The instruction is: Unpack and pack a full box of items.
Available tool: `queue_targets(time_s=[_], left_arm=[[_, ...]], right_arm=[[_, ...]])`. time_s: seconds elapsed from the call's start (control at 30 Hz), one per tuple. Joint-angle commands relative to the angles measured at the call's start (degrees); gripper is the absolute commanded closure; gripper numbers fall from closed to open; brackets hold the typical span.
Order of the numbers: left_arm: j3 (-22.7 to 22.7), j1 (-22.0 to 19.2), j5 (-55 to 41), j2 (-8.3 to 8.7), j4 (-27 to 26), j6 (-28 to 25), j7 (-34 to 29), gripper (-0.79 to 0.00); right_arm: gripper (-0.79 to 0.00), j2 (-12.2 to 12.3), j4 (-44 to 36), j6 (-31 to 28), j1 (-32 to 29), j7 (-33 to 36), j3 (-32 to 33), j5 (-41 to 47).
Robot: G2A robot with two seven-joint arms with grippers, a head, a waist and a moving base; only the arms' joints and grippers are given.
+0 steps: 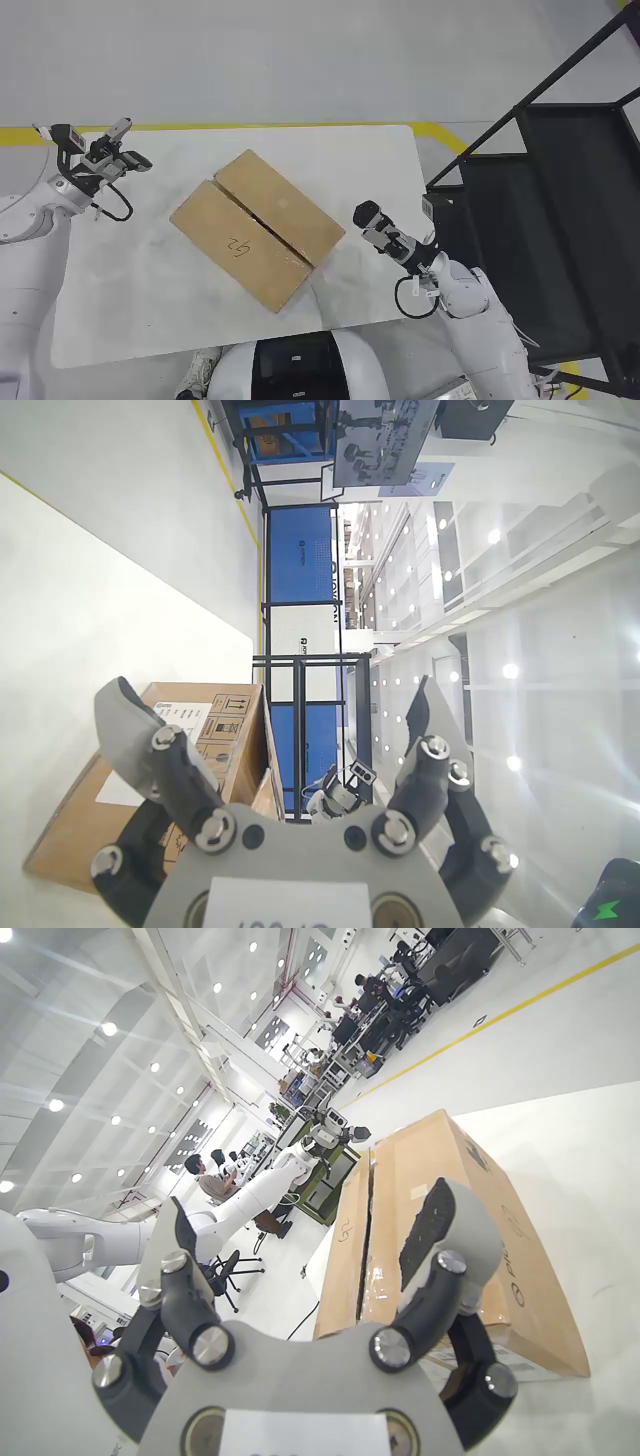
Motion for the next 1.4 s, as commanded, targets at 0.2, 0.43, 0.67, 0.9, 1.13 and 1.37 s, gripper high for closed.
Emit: queue_targets(time_s=[0.2,0.43,0.67,0.9,1.13,1.37], left_arm=[[-0.36,-0.44,5.65,0.01,2.75,-10.51,0.76,-0.785],[1.99,-3.95,12.39,0.0,7.55,-15.93,-7.26,-0.785],[2.12,-6.89,10.49,0.16,11.69,-16.94,-16.01,-0.785],[2.23,-6.67,10.49,0.11,11.35,-16.8,-15.65,-0.785],[4.1,-1.94,12.08,-0.1,2.6,-17.72,-15.52,-0.785],[2.8,1.34,10.73,2.07,-4.2,-15.38,-18.86,-0.785]], right_arm=[[-0.785,1.06,-0.84,9.59,-3.72,6.32,-0.05,0.42],[-0.785,1.74,-0.25,18.15,-5.15,12.03,-2.24,-0.32],[-0.785,1.69,0.49,19.56,-4.79,10.48,-3.07,0.96],[-0.785,1.69,0.49,19.56,-4.79,10.48,-3.07,0.96],[-0.785,1.86,2.0,24.37,-4.3,13.3,-4.68,6.97],[-0.785,1.81,4.8,27.15,-2.07,11.64,-6.67,9.13]])
